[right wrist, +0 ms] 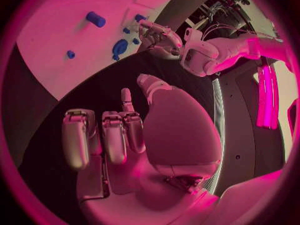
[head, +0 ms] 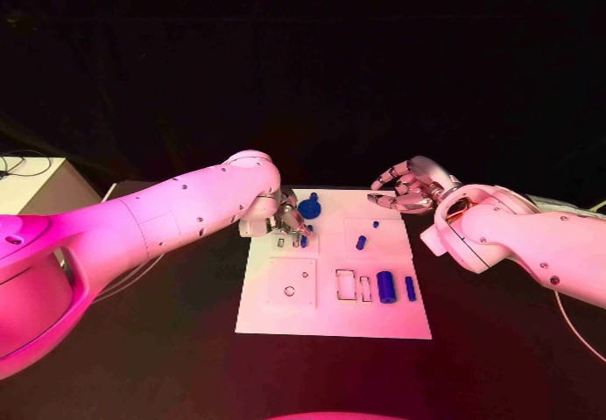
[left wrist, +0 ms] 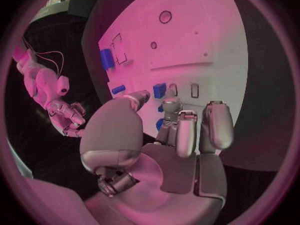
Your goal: Assemble the parts on the task board
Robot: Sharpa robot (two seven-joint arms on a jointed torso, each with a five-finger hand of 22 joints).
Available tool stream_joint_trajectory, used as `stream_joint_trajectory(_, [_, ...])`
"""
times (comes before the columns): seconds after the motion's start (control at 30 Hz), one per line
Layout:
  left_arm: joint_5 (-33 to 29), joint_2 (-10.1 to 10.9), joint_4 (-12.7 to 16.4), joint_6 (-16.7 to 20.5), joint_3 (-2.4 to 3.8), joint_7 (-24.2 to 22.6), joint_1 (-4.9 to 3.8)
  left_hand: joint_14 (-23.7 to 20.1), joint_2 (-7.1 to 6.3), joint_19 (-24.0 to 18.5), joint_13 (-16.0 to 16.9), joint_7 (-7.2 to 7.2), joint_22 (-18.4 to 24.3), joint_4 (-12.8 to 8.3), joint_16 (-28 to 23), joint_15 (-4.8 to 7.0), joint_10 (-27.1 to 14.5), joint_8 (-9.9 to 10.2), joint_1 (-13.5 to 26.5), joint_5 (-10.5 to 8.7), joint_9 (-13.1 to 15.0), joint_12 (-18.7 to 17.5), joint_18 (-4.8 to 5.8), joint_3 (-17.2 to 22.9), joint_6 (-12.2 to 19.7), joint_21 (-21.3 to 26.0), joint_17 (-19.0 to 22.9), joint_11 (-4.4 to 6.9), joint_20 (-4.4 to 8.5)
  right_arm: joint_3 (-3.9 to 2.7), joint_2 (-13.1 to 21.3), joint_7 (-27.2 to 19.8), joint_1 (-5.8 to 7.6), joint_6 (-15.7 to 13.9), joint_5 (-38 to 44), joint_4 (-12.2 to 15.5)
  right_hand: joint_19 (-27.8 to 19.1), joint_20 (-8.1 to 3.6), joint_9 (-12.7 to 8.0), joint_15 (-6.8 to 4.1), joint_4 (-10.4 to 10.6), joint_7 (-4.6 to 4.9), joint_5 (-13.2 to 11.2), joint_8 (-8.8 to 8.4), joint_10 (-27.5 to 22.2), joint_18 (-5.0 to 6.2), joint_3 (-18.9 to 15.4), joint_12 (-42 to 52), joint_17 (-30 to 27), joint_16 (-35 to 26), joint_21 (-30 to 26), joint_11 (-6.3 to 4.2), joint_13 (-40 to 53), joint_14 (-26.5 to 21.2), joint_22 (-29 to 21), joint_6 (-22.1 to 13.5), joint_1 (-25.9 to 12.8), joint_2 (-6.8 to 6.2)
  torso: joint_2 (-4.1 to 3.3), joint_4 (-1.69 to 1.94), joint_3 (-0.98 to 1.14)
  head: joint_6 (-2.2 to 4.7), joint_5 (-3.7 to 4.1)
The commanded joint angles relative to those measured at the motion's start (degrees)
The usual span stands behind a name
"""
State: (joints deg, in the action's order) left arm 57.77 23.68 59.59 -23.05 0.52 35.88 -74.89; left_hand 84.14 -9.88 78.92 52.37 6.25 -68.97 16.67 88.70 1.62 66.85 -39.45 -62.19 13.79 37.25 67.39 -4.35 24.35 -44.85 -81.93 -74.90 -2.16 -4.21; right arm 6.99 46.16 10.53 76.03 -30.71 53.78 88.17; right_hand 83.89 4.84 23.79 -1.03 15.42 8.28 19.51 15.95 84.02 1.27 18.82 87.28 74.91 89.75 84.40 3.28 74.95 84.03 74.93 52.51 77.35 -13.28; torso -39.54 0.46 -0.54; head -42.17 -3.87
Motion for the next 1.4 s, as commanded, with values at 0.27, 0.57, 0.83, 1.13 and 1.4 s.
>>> stream_joint_trajectory(0.27, [-1.17,-0.48,-0.25,-0.48,-0.09,-0.66,0.25,4.61,0.16,-0.47,0.07,-0.05,-0.03,-0.06,-0.22,-0.15,-0.49,0.34,-0.93,0.0,0.31,-0.12,0.0,0.65,0.22,0.16,-12.38,0.16,-0.12,-0.03,-0.21,0.13,0.01,0.65,0.72,-0.04,3.91,-0.01,0.09,0.18,0.05,-0.04,0.1,0.06,3.66,0.25,-0.25,-0.15,13.84,-0.34,-0.25,0.19,13.24,5.67,10.59,-0.45,-0.59,-0.05,-0.07,0.02,-0.09,-0.03,0.09])
stream_joint_trajectory(0.57, [-1.34,-0.47,-0.39,-0.1,-0.14,-0.92,0.33,4.62,0.37,-0.52,0.18,-0.07,0.01,-0.07,-0.21,-0.14,-0.49,0.4,-1.49,0.03,0.57,-0.04,-0.01,1.01,0.18,0.18,-12.4,0.18,-0.13,-0.03,-0.35,0.23,0.0,0.73,0.79,-0.13,3.91,-0.01,0.09,0.18,0.05,-0.04,0.1,0.06,3.66,0.25,-0.25,-0.15,13.84,-0.34,-0.25,0.19,13.24,5.67,10.59,-0.45,-0.59,-0.05,-0.09,0.11,-0.09,-0.09,0.14])
stream_joint_trajectory(0.83, [-1.4,-0.52,-0.5,-0.28,-0.16,-1.07,0.36,4.62,0.62,-0.53,0.18,-0.11,-0.07,-0.13,-0.2,-0.11,-0.6,0.54,-2.59,0.05,1.04,-0.04,0.0,1.72,0.17,0.15,-12.43,0.22,-0.12,-0.03,-0.45,0.29,0.0,0.85,0.8,-0.23,3.91,-0.01,0.09,0.18,0.05,-0.04,0.1,0.06,3.66,0.25,-0.25,-0.15,13.84,-0.34,-0.25,0.19,13.24,5.67,10.59,-0.45,-0.59,-0.05,-0.11,0.05,-0.06,-0.19,0.13])
stream_joint_trajectory(1.13, [-1.88,-0.79,-0.97,0.7,-0.19,-1.56,0.52,4.6,1.81,-0.6,0.19,-0.28,-0.14,-0.36,-0.22,0.05,-0.85,1.08,-6.05,0.03,2.42,-0.12,-0.01,5.81,0.22,0.12,-12.42,0.41,-0.01,-0.03,-0.52,0.33,-0.01,1.02,0.8,-0.26,3.88,0.02,0.22,0.2,0.07,-0.03,0.08,0.16,3.67,0.27,-0.2,-0.12,13.8,-0.36,-0.33,0.2,13.25,5.65,10.54,-0.48,-0.62,0.09,-0.13,0.05,-0.06,-0.3,0.22])
stream_joint_trajectory(1.4, [-3.52,-0.42,-0.78,2.51,-0.2,-2.25,0.62,4.59,1.45,-0.71,-0.69,-0.73,-0.18,-2.83,-0.26,0.43,-1.2,-0.12,-10.16,-0.08,6.17,-0.93,-0.03,14.8,0.38,0.12,-12.42,0.86,0.29,-0.03,-0.59,0.59,-0.03,1.4,0.81,-0.44,3.88,0.02,0.22,0.2,0.07,-0.03,0.08,0.16,3.67,0.27,-0.2,-0.12,13.8,-0.36,-0.33,0.2,13.25,5.65,10.54,-0.48,-0.62,0.09,-0.09,0.11,-0.07,-0.31,0.32])
